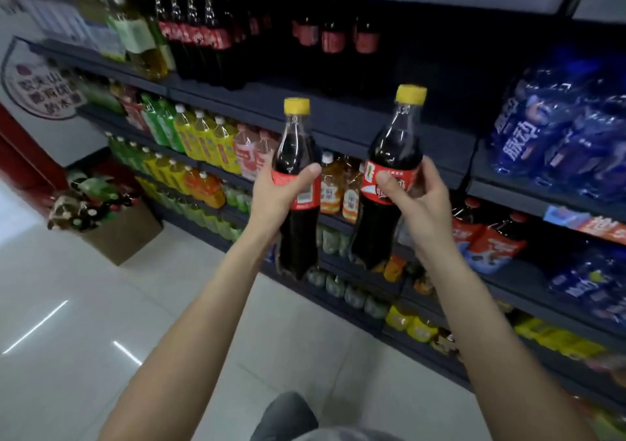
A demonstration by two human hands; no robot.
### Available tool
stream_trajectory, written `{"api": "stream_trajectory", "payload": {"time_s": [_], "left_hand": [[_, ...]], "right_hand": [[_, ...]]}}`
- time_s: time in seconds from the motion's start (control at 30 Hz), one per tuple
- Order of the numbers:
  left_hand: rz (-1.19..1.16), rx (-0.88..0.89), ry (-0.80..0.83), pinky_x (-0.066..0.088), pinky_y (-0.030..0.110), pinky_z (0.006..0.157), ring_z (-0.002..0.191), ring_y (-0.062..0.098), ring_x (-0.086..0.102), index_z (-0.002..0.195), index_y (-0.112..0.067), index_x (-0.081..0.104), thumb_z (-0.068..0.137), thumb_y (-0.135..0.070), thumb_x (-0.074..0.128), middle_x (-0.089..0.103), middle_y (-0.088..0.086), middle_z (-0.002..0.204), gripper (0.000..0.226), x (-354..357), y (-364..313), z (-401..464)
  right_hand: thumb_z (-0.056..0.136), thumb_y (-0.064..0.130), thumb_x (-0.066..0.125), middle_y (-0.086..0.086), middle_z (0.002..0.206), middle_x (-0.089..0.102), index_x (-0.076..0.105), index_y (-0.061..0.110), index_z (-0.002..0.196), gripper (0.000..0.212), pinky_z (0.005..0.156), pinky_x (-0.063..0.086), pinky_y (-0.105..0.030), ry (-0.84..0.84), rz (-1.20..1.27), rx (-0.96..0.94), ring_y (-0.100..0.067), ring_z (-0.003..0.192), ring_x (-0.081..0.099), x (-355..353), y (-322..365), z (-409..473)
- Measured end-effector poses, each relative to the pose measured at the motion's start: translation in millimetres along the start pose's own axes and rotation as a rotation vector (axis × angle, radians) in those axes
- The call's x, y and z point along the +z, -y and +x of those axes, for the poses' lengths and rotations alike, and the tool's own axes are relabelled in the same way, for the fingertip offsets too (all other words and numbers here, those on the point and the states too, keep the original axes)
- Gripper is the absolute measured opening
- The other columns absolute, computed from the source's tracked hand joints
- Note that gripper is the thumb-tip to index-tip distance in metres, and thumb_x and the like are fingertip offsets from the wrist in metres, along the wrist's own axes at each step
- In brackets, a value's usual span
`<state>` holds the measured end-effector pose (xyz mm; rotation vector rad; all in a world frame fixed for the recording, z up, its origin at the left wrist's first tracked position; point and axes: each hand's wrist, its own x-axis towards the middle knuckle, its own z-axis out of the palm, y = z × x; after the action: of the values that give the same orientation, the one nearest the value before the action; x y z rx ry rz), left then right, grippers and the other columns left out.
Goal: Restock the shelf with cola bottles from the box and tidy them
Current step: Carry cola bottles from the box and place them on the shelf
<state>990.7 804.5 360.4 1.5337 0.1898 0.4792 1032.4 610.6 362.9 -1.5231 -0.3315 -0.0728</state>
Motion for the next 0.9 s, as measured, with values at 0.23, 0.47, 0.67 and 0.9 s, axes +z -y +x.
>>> {"api": "stream_trajectory", "payload": {"time_s": [0.23,0.47,0.67,0.9], "left_hand": [[0.010,0.437,0.034,0.043,0.019,0.094,0.109,0.004,0.056,0.119,-0.019,0.045,0.071,-0.040,0.074,0.057,0.001,0.115,0.060,37.0,9.9,154.7],[0.000,0.508,0.155,0.041,0.029,0.104,0.120,0.018,0.051,0.130,-0.005,0.040,0.075,-0.033,0.078,0.053,0.010,0.127,0.072,73.6,57.1,281.8],[-0.069,0.509,0.127,0.036,0.007,0.097,0.124,0.018,0.047,0.132,-0.013,0.044,0.069,-0.049,0.076,0.051,0.006,0.131,0.079,103.3,75.5,356.6],[-0.114,0.497,0.011,0.035,0.024,0.106,0.126,0.018,0.045,0.133,-0.008,0.044,0.072,-0.038,0.079,0.050,0.007,0.134,0.077,136.1,87.5,407.6]], "right_hand": [[0.071,0.031,0.081,0.007,0.128,0.054,0.044,0.028,0.127,0.068,0.101,0.042,-0.025,-0.099,-0.331,-0.356,-0.009,0.120,0.052,20.5,-16.3,141.7],[0.065,0.040,0.081,0.014,0.132,0.053,0.045,0.035,0.131,0.076,0.102,0.041,-0.048,-0.208,-0.567,-0.444,-0.018,0.121,0.051,20.8,-60.5,253.1],[0.069,0.026,0.083,0.011,0.121,0.054,0.044,0.014,0.135,0.078,0.102,0.038,-0.017,-0.356,-0.537,-0.415,-0.007,0.118,0.051,18.2,-97.4,331.5],[0.071,0.035,0.080,-0.001,0.128,0.059,0.036,0.020,0.137,0.080,0.095,0.043,-0.025,-0.532,-0.557,-0.325,-0.019,0.115,0.056,8.1,-109.7,403.1]]}}
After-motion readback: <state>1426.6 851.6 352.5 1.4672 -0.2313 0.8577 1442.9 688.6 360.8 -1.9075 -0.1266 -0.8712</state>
